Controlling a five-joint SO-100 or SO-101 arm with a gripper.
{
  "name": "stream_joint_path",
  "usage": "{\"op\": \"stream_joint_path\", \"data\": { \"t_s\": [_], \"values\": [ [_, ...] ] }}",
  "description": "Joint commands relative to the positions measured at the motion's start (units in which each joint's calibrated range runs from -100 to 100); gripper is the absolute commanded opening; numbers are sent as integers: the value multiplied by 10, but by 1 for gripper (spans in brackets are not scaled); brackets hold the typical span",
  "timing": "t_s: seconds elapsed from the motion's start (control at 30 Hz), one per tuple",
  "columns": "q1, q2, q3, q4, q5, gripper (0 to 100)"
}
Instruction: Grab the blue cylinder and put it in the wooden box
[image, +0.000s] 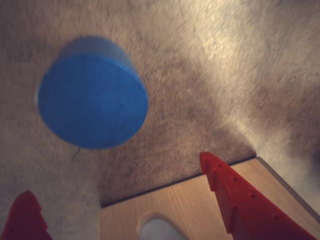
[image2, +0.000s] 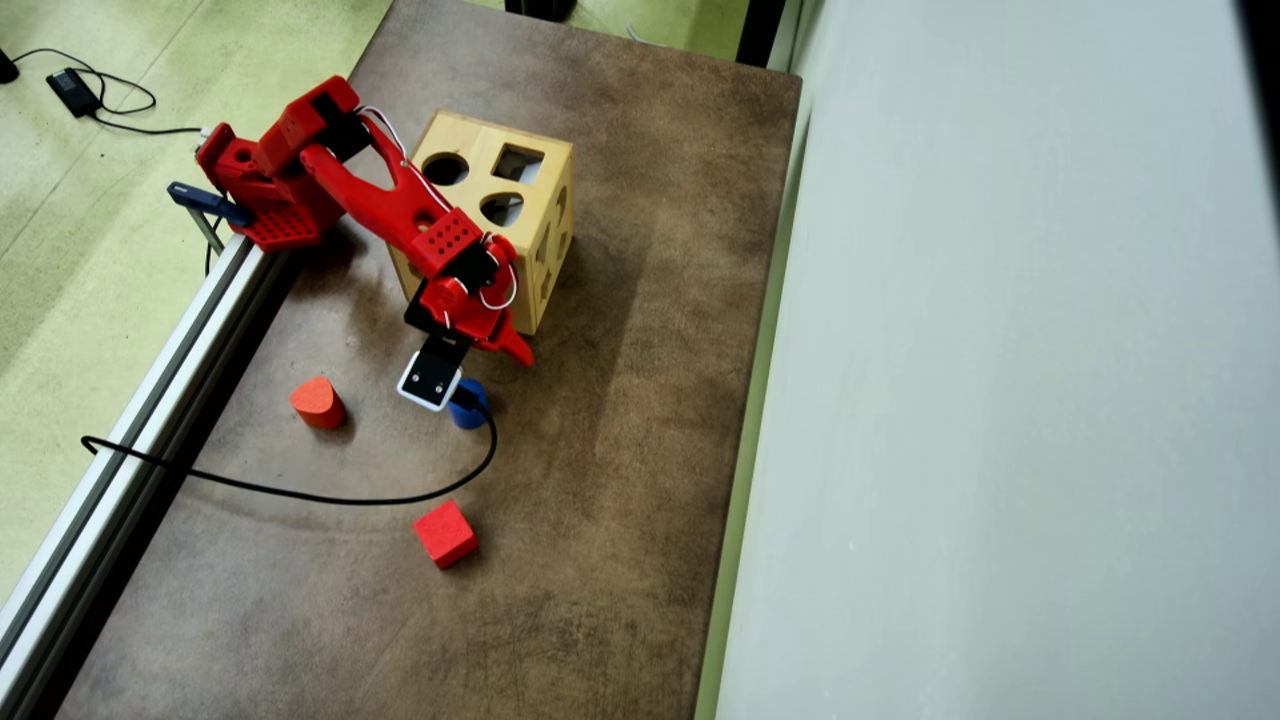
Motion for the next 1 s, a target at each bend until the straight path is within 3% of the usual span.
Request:
{"op": "stream_joint_path", "data": {
  "t_s": [0.0,0.3,0.97],
  "values": [
    [9,-44,-20,-10,2,48],
    [62,-39,-20,-40,2,48],
    [63,-29,-21,-109,3,48]
  ]
}}
